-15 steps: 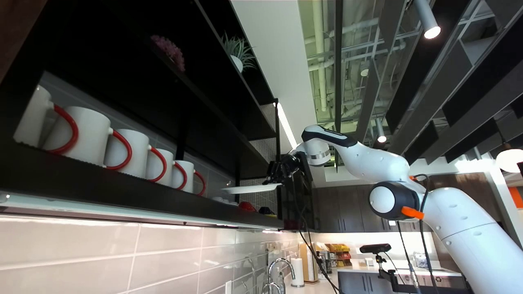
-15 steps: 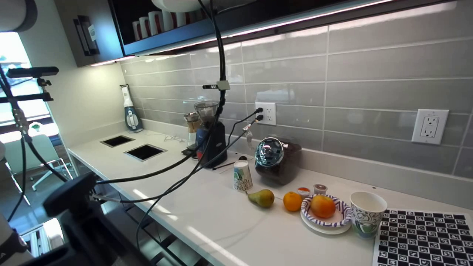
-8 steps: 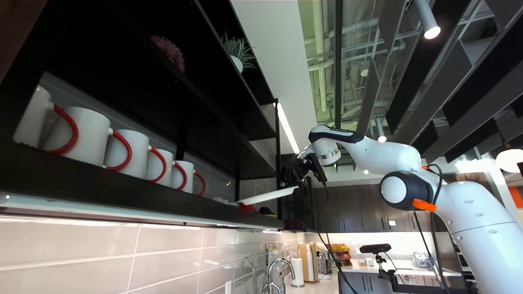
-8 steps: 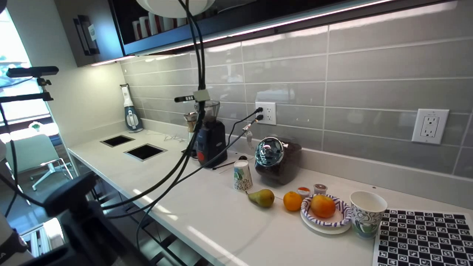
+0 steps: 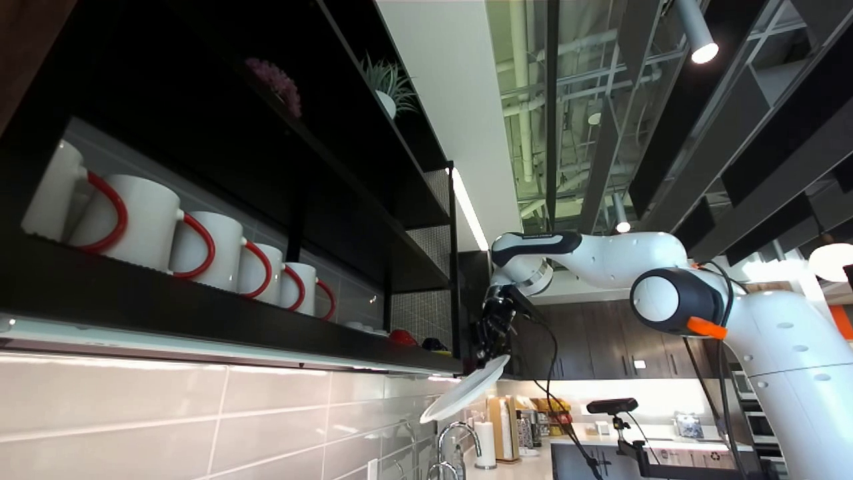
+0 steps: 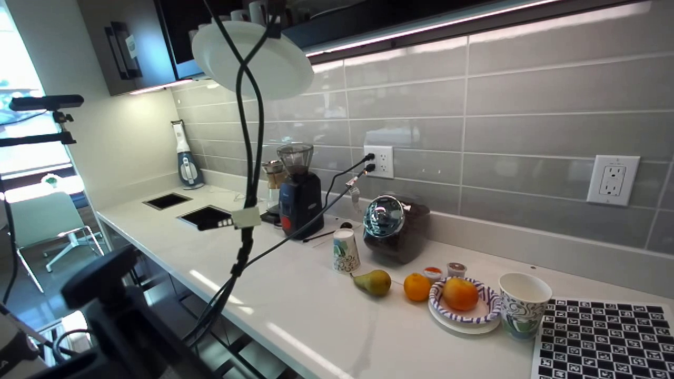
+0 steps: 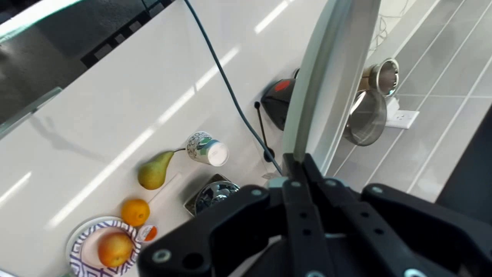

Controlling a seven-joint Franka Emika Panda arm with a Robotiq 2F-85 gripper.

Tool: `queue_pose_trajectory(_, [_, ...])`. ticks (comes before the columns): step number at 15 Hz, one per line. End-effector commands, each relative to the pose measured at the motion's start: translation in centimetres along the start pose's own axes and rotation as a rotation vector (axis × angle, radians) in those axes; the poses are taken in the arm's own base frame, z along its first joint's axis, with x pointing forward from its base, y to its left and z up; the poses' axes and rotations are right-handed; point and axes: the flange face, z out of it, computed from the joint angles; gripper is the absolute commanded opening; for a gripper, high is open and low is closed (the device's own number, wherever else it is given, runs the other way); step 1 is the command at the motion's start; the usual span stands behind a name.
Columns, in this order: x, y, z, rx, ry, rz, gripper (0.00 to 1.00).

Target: Move a plate from the bottom shelf and place it on the counter top

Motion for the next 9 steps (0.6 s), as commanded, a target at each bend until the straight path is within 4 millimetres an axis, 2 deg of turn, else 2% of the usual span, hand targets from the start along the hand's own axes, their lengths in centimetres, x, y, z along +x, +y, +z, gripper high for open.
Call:
queue_pose_trajectory(1, [0.3, 0.4, 0.6, -0.005, -0.001, 0.011, 0.03])
queue_pose_trajectory(7, [-0.2, 0.3, 0.5, -0.008, 0.004, 0.021, 0.01])
queue_pose_trajectory(9, [1.1, 1.5, 2.9, -0.077, 0.013, 0.078, 0.01])
